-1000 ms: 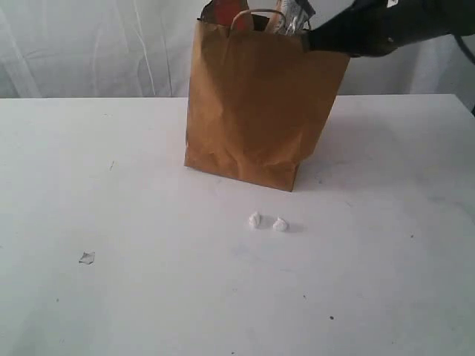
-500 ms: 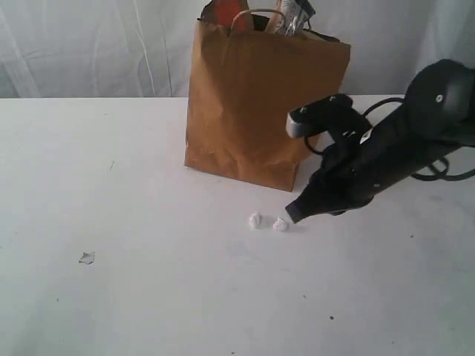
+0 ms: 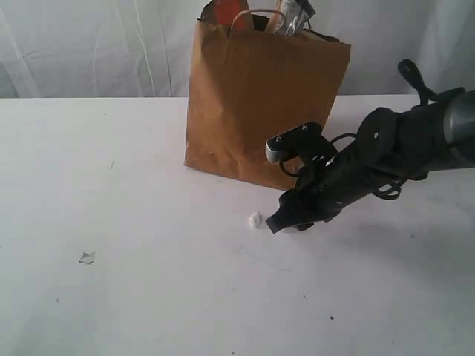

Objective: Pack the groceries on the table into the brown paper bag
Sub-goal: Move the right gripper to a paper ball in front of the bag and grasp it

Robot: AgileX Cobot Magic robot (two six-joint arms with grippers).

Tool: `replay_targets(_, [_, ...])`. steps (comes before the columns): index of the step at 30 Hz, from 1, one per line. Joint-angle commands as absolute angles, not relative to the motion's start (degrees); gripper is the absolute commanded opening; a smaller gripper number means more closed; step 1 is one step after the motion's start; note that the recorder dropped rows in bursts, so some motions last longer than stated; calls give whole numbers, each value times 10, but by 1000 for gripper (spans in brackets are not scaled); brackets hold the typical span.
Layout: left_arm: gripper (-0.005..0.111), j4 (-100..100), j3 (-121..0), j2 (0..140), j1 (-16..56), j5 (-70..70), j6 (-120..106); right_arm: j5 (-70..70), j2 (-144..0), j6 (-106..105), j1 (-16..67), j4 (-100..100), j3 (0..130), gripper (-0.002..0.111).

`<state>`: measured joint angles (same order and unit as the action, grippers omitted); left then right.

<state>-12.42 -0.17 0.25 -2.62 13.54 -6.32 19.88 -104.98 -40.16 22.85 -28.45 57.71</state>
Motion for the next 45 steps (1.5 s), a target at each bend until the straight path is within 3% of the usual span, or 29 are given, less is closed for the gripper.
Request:
replay_targets(1, [0, -125, 0, 0, -27, 137, -63, 182, -1066, -408, 230, -288, 595, 44])
replay_targets(10, [0, -125, 0, 0, -27, 137, -63, 150, -1097, -447, 275, -302, 600, 44])
replay_targets(16, [0, -125, 0, 0, -27, 137, -63, 103, -1100, -448, 280, -301, 600, 38])
replay_targets(25, [0, -125, 0, 0, -27, 137, -63, 139, -1120, -446, 280, -300, 599, 37])
replay_targets(31, [0, -125, 0, 0, -27, 137, -63, 157, -1117, -388, 280, -300, 599, 2])
replay_targets(45, [0, -125, 0, 0, -27, 137, -63, 257, -908, -382, 280, -300, 600, 0])
